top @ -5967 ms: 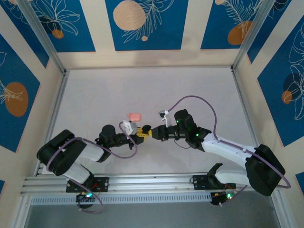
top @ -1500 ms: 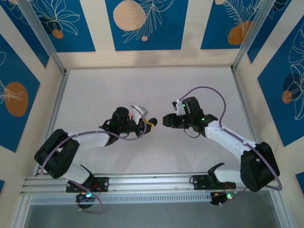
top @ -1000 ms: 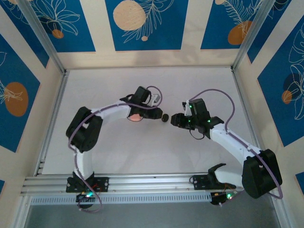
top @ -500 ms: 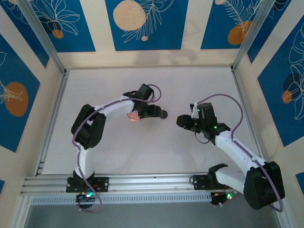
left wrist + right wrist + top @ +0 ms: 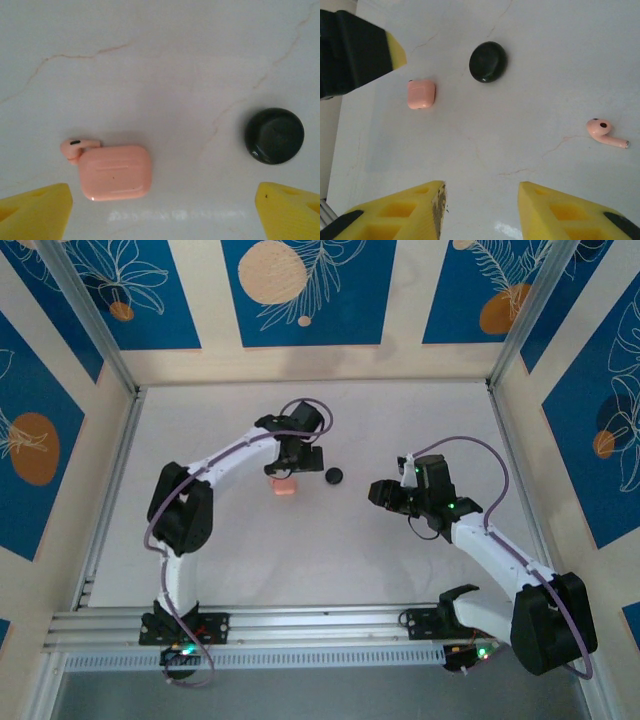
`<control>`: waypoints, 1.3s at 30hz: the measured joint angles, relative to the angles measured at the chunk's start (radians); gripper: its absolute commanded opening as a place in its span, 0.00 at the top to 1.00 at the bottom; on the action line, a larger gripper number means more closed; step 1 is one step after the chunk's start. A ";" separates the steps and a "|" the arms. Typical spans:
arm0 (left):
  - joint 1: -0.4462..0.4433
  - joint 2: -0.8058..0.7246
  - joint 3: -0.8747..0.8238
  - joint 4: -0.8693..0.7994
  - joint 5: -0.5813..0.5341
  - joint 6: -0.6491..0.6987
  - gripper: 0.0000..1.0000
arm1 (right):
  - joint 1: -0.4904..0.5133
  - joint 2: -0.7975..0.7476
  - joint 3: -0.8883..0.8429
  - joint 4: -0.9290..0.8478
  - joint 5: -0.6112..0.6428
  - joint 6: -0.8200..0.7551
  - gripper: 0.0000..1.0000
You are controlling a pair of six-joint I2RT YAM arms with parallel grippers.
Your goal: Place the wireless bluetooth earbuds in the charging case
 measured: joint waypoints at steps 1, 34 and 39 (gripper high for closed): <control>0.000 0.016 0.011 -0.011 -0.008 0.000 0.06 | -0.002 0.000 0.000 0.000 -0.004 0.000 0.56; 0.049 0.185 0.021 -0.103 0.003 -0.018 0.23 | -0.021 0.005 0.000 0.021 -0.042 0.000 0.57; 0.053 0.187 0.020 -0.100 0.011 -0.018 0.24 | -0.021 0.005 0.000 0.021 -0.042 0.000 0.57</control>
